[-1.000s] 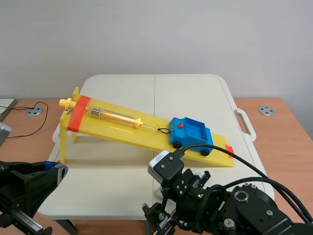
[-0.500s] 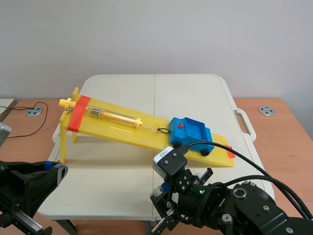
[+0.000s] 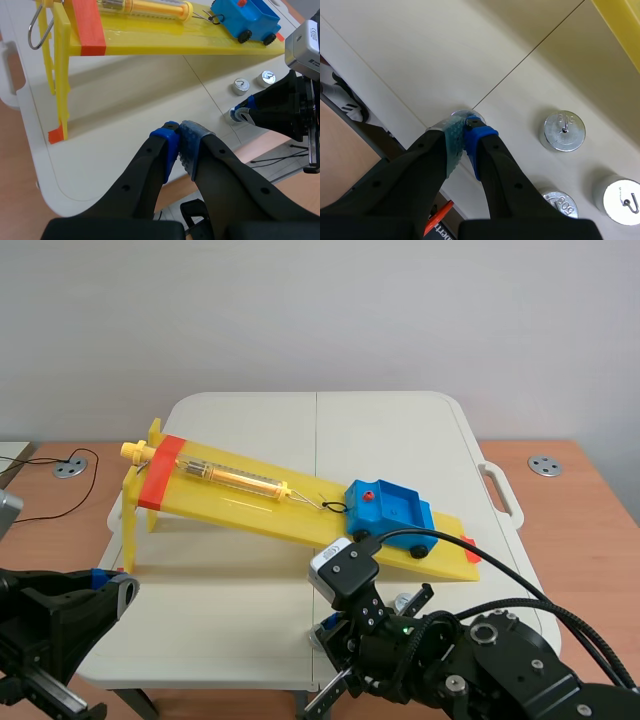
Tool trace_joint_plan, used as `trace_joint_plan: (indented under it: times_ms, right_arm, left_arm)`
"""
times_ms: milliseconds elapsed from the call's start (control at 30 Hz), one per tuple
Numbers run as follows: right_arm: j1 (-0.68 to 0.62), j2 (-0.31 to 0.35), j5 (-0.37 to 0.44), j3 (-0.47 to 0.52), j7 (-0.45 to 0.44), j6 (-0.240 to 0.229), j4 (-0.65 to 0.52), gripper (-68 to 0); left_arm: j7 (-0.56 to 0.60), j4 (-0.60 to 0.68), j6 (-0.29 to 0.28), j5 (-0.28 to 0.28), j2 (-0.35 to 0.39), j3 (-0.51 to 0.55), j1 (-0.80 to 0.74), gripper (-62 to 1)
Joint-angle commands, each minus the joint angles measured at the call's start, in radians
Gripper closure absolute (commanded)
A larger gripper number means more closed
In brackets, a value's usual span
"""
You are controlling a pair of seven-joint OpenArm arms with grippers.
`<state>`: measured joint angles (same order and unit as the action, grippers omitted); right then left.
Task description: Place the four metal weights on the blue cart on the ramp.
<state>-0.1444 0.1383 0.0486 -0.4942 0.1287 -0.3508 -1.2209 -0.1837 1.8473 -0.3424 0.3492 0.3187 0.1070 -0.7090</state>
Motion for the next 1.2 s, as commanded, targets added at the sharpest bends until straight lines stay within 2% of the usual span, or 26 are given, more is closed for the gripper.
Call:
trace_joint_plan:
  times_ms: [0, 100, 300, 567, 767, 900, 1033, 1167]
  right_arm:
    - [0.075, -0.023, 0.023, -0.002, -0.071, 0.029, -0.033, -0.7]
    - [0.067, -0.001, 0.027, -0.002, -0.068, 0.029, -0.072, -0.7]
    - [0.004, 0.054, 0.038, 0.027, -0.062, 0.030, -0.226, -0.7]
    - [-0.122, 0.097, 0.136, 0.107, -0.040, 0.016, -0.392, -0.6]
    - [-0.217, 0.106, 0.290, 0.238, -0.008, 0.010, -0.536, -0.6]
    - [-0.255, 0.105, 0.420, 0.343, 0.025, -0.039, -0.610, -0.6]
    - [-0.259, 0.091, 0.535, 0.443, 0.050, -0.043, -0.644, -0.6]
    - [-0.230, 0.055, 0.587, 0.527, 0.072, -0.043, -0.645, -0.6]
  left_arm:
    - [0.104, 0.062, -0.020, 0.074, -0.008, 0.013, -0.002, -5.1]
    - [0.104, 0.062, -0.020, 0.074, -0.008, 0.013, -0.002, -5.1]
    - [0.103, 0.062, -0.020, 0.074, -0.008, 0.013, 0.011, -5.1]
    - [0.090, 0.062, -0.020, 0.074, -0.008, 0.013, 0.031, -5.1]
    - [0.078, 0.062, -0.020, 0.074, -0.008, 0.013, 0.031, -5.1]
    - [0.078, 0.062, -0.020, 0.074, -0.008, 0.013, 0.031, -5.1]
    - [0.078, 0.062, -0.020, 0.074, -0.008, 0.013, 0.031, -5.1]
    - [0.078, 0.062, -0.020, 0.074, -0.008, 0.013, 0.031, -5.1]
